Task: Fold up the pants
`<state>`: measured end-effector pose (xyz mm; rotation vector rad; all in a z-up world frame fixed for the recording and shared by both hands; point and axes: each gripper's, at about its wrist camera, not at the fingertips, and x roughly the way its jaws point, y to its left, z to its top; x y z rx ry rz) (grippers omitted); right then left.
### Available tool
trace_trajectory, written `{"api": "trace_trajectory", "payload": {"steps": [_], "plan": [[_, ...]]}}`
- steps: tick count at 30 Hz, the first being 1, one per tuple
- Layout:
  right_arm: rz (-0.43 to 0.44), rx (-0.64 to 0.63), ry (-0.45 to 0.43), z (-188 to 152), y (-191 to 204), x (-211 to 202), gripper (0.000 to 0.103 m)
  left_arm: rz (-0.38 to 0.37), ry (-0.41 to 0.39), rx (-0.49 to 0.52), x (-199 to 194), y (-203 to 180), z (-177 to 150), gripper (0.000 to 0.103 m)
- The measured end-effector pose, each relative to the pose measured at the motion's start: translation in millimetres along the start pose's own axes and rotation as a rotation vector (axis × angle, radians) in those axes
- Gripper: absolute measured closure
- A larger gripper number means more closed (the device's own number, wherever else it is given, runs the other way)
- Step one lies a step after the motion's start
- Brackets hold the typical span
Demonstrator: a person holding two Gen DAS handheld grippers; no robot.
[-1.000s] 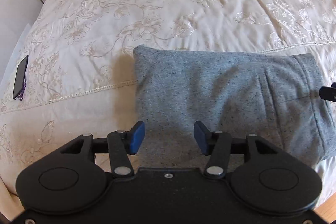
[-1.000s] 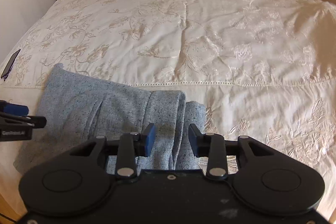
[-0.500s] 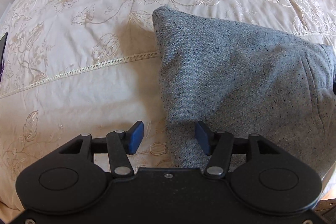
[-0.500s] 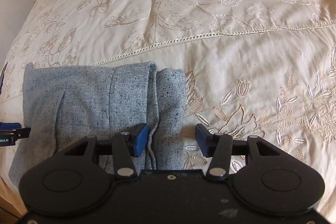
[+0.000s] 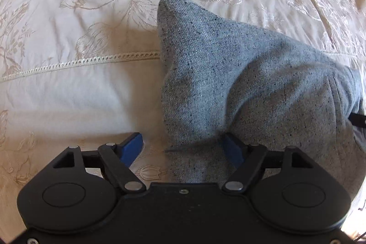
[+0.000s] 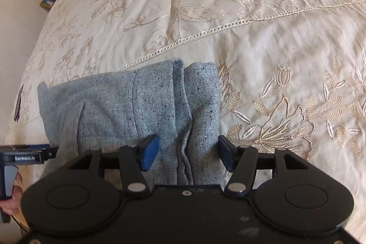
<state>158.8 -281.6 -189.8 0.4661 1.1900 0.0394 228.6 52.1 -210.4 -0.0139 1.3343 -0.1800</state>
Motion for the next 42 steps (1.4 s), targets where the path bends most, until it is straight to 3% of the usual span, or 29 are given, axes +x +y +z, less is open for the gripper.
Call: {"api": "trace_trajectory", "payload": {"steps": [2,3,4,6,10,15,16,18,20,21,24,25,26,31,38,40,42], "plan": [[0.014,0.01,0.01,3,3,-1,0.045,-0.068,0.011,-0.034,-3,3,1,0.047],[0.022,0.006,0.013,3,5,-3,0.053,-0.093,0.012,-0.043,-8,3,1,0.069],[0.034,-0.012,0.017,4,9,-7,0.074,-0.073,-0.009,-0.057,-16,-2,0,0.079],[0.01,-0.078,-0.006,3,21,-21,0.083,-0.018,-0.062,-0.051,-37,-15,-4,0.082],[0.027,-0.158,-0.071,10,42,-56,0.086,0.034,-0.165,0.007,-82,-48,-4,0.086],[0.025,-0.198,-0.167,48,54,-88,0.092,0.03,-0.27,-0.023,-121,-58,37,0.097],[0.03,-0.182,-0.182,61,52,-90,0.092,0.032,-0.288,-0.032,-122,-58,49,0.103],[0.047,-0.17,-0.223,83,47,-91,0.092,0.042,-0.362,-0.013,-121,-61,67,0.103],[0.038,-0.203,-0.237,109,42,-79,0.093,0.091,-0.352,0.037,-107,-70,90,0.101],[0.028,-0.21,-0.219,119,40,-70,0.091,0.123,-0.334,0.041,-98,-72,97,0.087],[-0.151,-0.221,-0.214,143,28,-40,0.075,0.22,-0.276,-0.014,-82,-71,106,0.087],[-0.225,-0.25,-0.214,144,26,-37,0.074,0.225,-0.257,-0.044,-82,-70,105,0.087],[-0.243,-0.272,-0.218,143,25,-38,0.074,0.225,-0.242,-0.082,-83,-69,102,0.087],[-0.192,-0.262,-0.217,119,28,-72,0.072,0.207,-0.188,-0.16,-101,-86,75,0.087],[-0.145,-0.309,-0.242,62,48,-120,0.069,0.177,-0.153,-0.153,-128,-133,30,0.086],[-0.133,-0.318,-0.232,47,51,-130,0.068,0.172,-0.155,-0.126,-134,-147,16,0.075],[-0.12,-0.327,-0.221,35,53,-140,0.068,0.174,-0.157,-0.113,-140,-161,2,0.073]]}}
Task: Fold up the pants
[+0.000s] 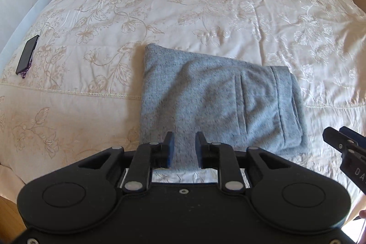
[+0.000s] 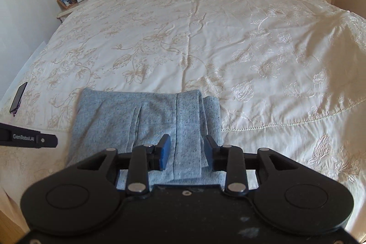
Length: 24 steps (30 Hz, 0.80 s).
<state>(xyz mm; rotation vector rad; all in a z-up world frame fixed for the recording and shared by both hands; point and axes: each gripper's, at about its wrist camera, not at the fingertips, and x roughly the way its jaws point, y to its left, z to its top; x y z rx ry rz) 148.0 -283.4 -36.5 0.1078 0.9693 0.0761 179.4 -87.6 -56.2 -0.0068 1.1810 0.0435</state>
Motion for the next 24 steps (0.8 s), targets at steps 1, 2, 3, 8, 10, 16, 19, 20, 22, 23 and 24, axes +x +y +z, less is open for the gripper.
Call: {"api": "trace_trajectory", "payload": {"steps": [1,2,3,8,10,16,19,20,22,23,24], "plan": [[0.007,-0.004,-0.004,-6,2,-10,0.068,-0.001,-0.003,-0.002,-6,-4,-7,0.073],[0.01,-0.011,-0.011,-11,3,-19,0.068,-0.008,-0.006,-0.004,-11,-8,-14,0.073],[0.011,-0.021,-0.019,-14,4,-25,0.068,-0.017,-0.005,-0.004,-16,-10,-19,0.073],[0.007,-0.042,-0.058,-31,6,-64,0.068,-0.029,-0.026,-0.01,-42,-22,-40,0.073],[0.003,-0.037,-0.066,-34,3,-72,0.068,-0.024,-0.054,-0.009,-53,-25,-49,0.073],[0.0,-0.054,-0.073,-40,-3,-93,0.068,-0.035,-0.073,-0.052,-69,-28,-61,0.067],[0.005,-0.066,-0.072,-42,-3,-99,0.068,-0.021,-0.074,-0.041,-71,-31,-64,0.067],[0.008,-0.073,-0.071,-42,-2,-100,0.068,-0.019,-0.072,-0.04,-71,-32,-65,0.067],[0.009,-0.086,-0.074,-44,-1,-103,0.068,-0.013,-0.064,-0.037,-71,-33,-67,0.067],[0.009,-0.091,-0.074,-45,1,-104,0.068,-0.008,-0.063,-0.034,-71,-33,-70,0.067],[0.012,-0.094,-0.073,-45,1,-104,0.068,-0.001,-0.063,-0.032,-72,-33,-71,0.067]]}}
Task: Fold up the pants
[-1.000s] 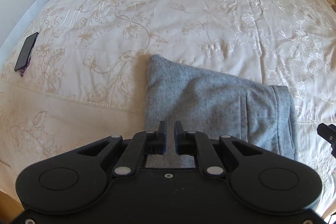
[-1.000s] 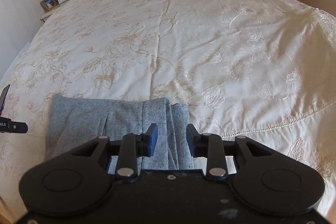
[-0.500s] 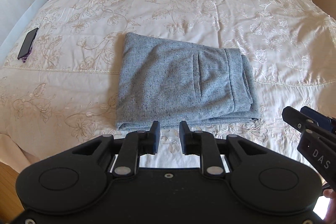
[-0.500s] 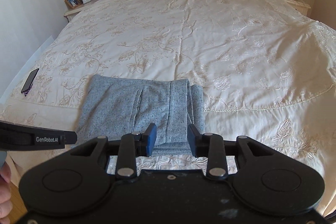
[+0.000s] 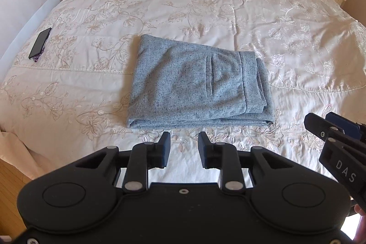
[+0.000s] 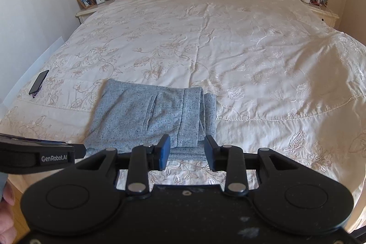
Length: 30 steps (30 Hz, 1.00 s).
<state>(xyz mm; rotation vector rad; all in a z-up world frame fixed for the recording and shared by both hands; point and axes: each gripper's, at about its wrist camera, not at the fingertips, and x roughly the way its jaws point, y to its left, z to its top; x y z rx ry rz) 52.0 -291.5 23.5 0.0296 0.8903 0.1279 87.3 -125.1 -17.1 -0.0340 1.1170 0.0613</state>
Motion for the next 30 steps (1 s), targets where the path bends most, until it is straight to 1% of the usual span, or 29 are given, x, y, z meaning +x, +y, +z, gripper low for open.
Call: {"api": "trace_trajectory", "payload": {"steps": [13,19,30], "plan": [[0.032,0.007,0.008,2,7,1,0.068,0.056,-0.007,0.032,-4,0,-3,0.066],[0.034,0.017,0.029,1,10,5,0.068,0.058,-0.001,0.041,-3,-1,-2,0.066],[0.03,0.032,0.033,3,9,9,0.068,0.055,0.003,0.05,0,-2,0,0.066]]}}
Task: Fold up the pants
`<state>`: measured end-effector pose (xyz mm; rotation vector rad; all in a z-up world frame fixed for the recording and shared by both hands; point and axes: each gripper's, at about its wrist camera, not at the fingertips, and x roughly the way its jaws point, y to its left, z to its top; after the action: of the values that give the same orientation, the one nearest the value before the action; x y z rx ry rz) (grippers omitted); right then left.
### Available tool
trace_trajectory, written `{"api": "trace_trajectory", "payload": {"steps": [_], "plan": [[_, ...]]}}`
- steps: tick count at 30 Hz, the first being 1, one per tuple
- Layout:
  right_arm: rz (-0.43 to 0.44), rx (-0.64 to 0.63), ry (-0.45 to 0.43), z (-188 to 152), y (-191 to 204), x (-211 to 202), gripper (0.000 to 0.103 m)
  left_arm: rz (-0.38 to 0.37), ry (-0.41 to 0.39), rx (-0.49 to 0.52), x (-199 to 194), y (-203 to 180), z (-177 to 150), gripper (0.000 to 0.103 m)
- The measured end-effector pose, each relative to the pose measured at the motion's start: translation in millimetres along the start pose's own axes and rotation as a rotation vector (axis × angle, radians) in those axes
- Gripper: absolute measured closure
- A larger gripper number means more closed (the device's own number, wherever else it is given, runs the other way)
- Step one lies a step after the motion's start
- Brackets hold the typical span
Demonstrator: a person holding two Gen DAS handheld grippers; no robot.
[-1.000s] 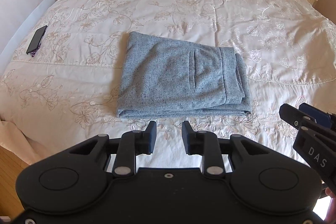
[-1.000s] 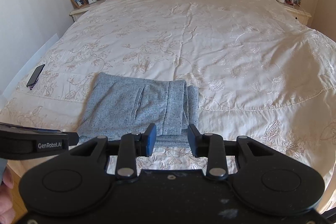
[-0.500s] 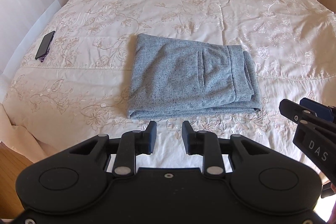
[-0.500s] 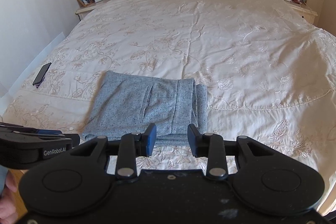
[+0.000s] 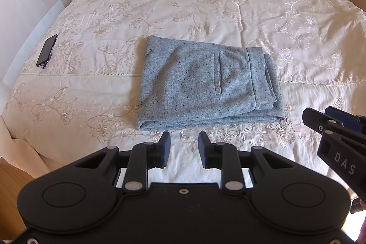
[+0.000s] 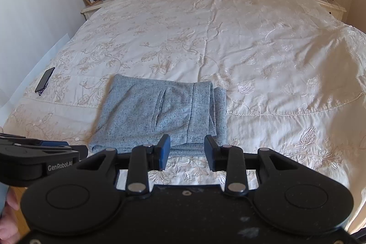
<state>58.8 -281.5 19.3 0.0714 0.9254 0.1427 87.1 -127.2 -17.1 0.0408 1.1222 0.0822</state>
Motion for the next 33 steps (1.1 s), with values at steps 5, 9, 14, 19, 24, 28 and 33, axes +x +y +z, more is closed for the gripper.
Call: {"api": "trace_trajectory", "payload": {"steps": [5,9,14,19,24,28,33], "plan": [[0.0,0.003,0.0,0.4,0.0,0.6,0.068,-0.005,0.002,0.0,0.4,0.4,0.0,0.066],[0.0,0.004,0.0,0.2,1.6,1.4,0.068,-0.007,0.0,0.001,0.2,1.2,0.2,0.066],[0.002,0.002,0.002,-0.3,1.7,1.9,0.068,-0.006,0.003,0.004,-0.3,1.4,-0.1,0.066],[0.001,0.006,0.002,-1.2,2.2,1.9,0.068,-0.009,0.001,0.005,-1.3,1.6,-1.1,0.066],[0.001,0.006,0.0,-1.7,2.8,1.4,0.068,-0.008,-0.001,0.012,-2.5,0.5,-1.7,0.066],[0.0,0.007,-0.001,-2.1,3.6,1.1,0.068,-0.008,-0.003,0.013,-2.7,-0.2,-1.9,0.066],[0.0,0.007,-0.001,-2.2,3.8,1.1,0.068,-0.006,-0.001,0.008,-2.8,-0.2,-2.1,0.066]]}}
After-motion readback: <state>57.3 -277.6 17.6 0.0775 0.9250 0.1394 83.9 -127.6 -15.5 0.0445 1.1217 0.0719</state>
